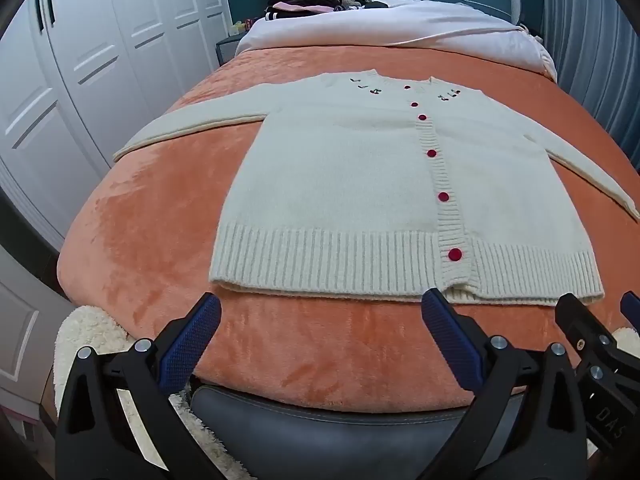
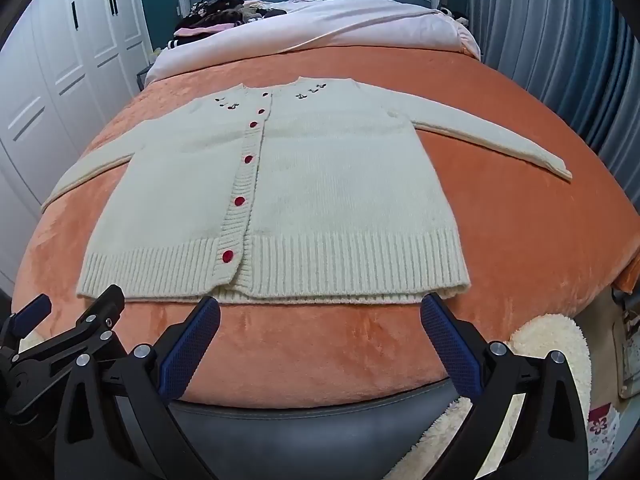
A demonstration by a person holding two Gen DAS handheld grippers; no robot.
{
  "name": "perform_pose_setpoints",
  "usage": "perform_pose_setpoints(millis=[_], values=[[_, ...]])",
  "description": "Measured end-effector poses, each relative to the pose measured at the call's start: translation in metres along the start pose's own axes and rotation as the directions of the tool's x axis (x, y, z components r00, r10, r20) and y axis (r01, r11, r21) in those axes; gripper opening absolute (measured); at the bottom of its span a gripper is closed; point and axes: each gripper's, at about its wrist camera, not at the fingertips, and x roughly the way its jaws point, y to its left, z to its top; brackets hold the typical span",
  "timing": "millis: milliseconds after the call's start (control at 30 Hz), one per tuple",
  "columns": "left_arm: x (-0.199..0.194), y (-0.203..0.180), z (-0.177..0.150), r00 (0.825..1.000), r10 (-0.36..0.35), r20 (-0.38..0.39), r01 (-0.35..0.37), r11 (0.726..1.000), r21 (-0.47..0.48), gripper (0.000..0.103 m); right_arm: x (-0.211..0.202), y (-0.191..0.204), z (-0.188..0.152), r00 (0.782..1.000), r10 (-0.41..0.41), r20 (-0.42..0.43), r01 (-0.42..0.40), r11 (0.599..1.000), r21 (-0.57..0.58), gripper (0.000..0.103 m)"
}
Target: Fold small clothes
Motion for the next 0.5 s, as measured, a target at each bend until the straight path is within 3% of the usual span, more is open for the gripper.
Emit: perform_pose_setpoints(millis=[500], values=[[-0.0023, -0.0007, 0.0012, 1.000, 0.003, 0.007, -0.003, 1.000, 0.007, 0.098, 0.0005, 0.0002, 0.0003, 1.000, 0.001, -0.008, -0.001, 1.000, -0.001, 0.098]])
